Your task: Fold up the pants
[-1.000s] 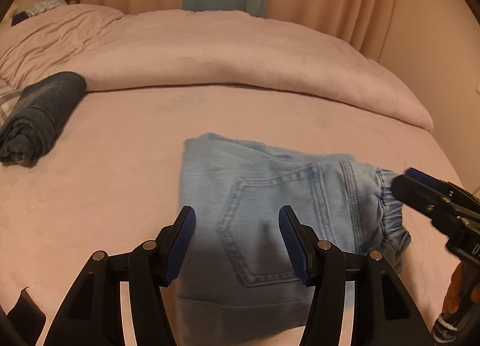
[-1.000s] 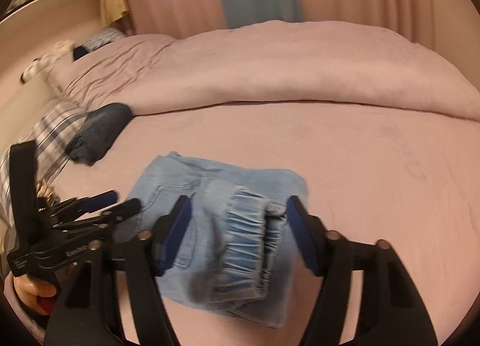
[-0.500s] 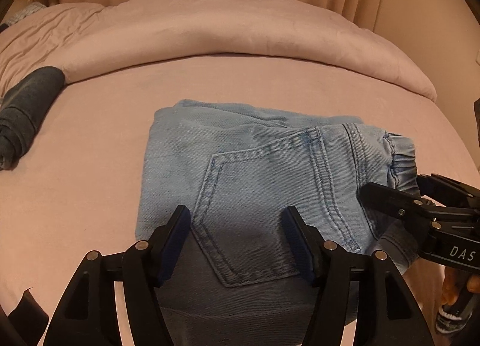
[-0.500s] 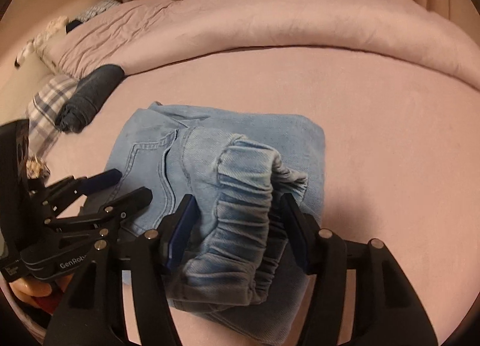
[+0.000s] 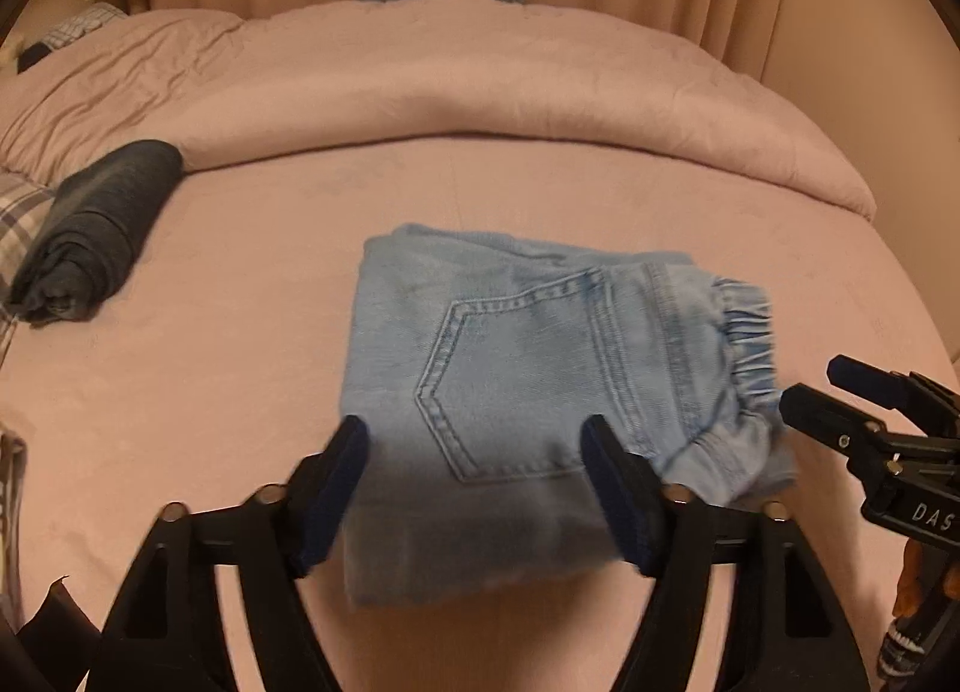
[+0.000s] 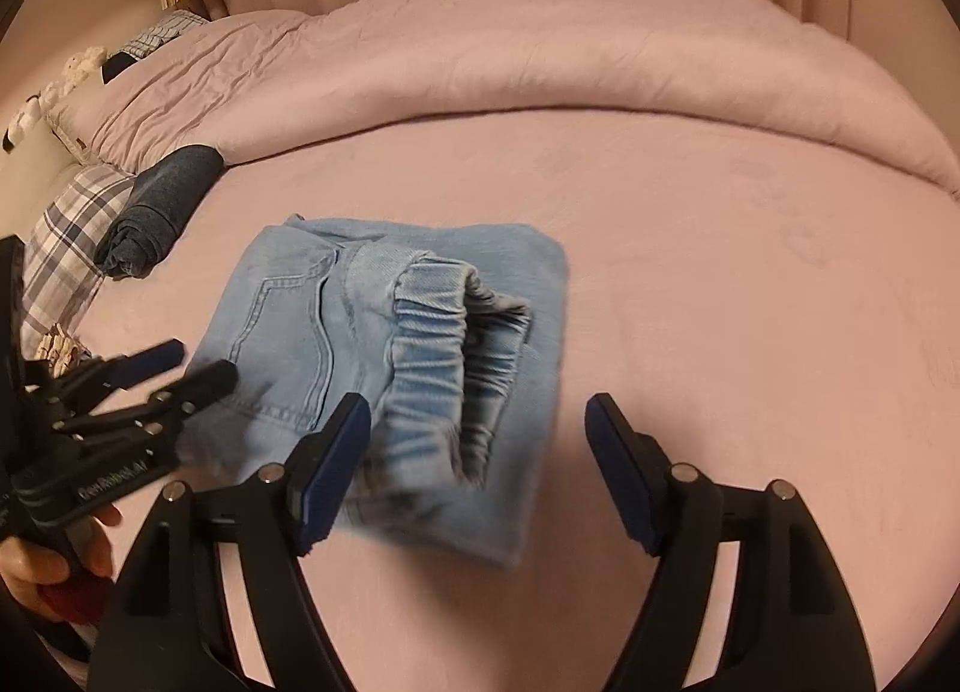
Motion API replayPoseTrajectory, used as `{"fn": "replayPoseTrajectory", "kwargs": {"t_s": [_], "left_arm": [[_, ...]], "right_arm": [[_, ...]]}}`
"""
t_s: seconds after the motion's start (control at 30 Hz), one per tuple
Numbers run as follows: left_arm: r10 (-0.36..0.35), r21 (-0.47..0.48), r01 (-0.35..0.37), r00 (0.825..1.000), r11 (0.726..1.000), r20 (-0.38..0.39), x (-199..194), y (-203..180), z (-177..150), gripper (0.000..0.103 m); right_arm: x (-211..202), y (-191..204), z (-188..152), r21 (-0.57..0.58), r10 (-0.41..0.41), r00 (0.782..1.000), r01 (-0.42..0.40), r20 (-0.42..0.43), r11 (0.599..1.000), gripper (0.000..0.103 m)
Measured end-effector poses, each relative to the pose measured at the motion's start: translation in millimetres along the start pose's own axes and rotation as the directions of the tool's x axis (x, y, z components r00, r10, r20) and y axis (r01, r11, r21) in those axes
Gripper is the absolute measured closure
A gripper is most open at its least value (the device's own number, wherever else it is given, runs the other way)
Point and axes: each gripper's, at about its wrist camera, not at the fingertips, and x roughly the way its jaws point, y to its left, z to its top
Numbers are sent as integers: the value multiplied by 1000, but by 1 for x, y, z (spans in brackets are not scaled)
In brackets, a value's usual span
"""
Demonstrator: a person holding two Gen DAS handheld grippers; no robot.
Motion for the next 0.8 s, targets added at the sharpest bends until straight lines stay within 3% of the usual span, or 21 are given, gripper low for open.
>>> {"fn": "replayPoseTrajectory", "kwargs": {"t_s": [0.27,0.47,0.8], "left_arm": [[-8,-35,9,999,999,44,-51,-5,2,25],[12,-62,-9,998,998,54,-82,-6,3,16],[81,-87,-75,994,993,73,-120,-7,-2,16]], "right_arm": [[-44,11,-4,-51,-14,999,16,42,999,17],[-76,27,-7,-116,-26,996,36,86,993,4],[-118,48,-9,-172,-41,990,64,135,983,0]]}}
